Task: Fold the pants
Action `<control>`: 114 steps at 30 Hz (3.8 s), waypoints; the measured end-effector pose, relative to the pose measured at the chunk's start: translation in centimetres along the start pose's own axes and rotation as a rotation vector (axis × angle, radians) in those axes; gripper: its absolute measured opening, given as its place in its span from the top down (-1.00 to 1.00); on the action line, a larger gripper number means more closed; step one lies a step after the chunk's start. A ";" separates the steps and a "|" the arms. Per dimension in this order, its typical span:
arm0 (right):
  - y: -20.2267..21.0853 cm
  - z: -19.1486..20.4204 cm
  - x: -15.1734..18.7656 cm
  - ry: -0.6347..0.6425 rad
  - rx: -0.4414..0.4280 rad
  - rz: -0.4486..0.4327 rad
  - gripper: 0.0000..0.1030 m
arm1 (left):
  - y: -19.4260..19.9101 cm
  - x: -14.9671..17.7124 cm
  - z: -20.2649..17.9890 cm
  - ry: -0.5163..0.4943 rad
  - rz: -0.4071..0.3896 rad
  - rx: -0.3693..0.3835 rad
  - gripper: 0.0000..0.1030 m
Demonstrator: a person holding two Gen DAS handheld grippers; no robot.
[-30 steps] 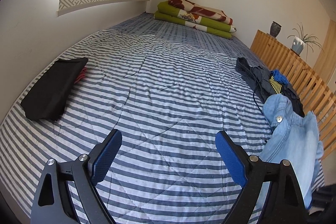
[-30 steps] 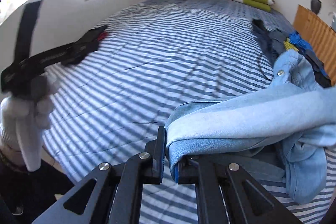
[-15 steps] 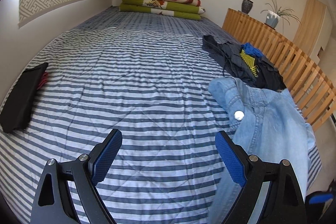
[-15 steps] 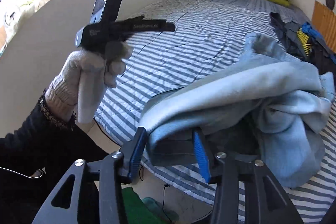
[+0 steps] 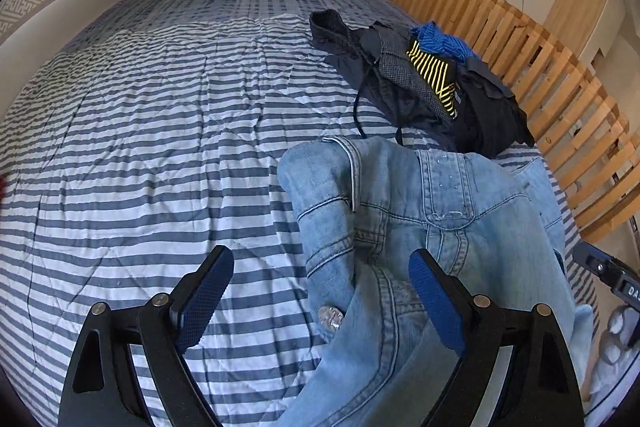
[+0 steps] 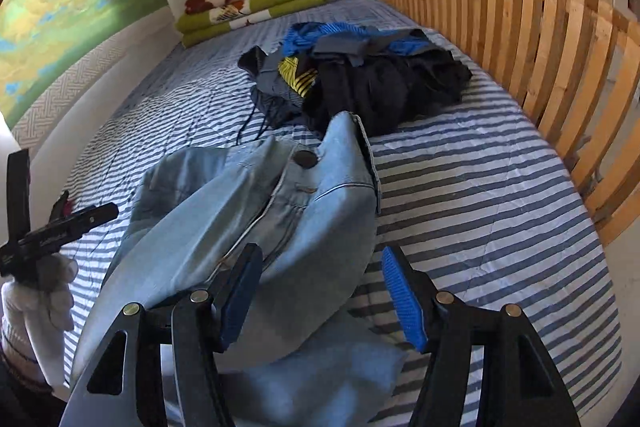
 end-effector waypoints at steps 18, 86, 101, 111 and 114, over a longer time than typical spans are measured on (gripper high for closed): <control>0.1 9.8 -5.0 0.143 -0.053 -0.022 0.89 | 14.0 2.8 8.7 0.119 -0.192 0.100 0.82; 3.1 8.6 14.9 0.146 -0.309 0.220 -0.03 | 5.0 14.5 -9.2 0.077 0.234 0.299 0.88; 5.7 9.7 11.5 0.156 -0.354 0.144 -0.03 | 28.0 15.8 12.7 0.307 -0.215 0.062 0.90; -2.6 14.2 8.1 0.300 -0.093 0.114 -0.15 | 30.6 19.1 22.2 0.453 -0.215 -0.029 0.91; -5.3 13.7 8.1 0.278 -0.041 0.159 -0.09 | 30.4 18.1 21.5 0.437 -0.231 -0.027 0.91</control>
Point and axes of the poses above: each gripper's, at about its wrist camera, not at the fingertips, and y roughly against the way its jaws point, z to its left, x to its underside, the point moved 9 cm from there along -y, roughly the way its jaws point, and after that the axes turned 8 degrees about x, right-handed, at the moved point
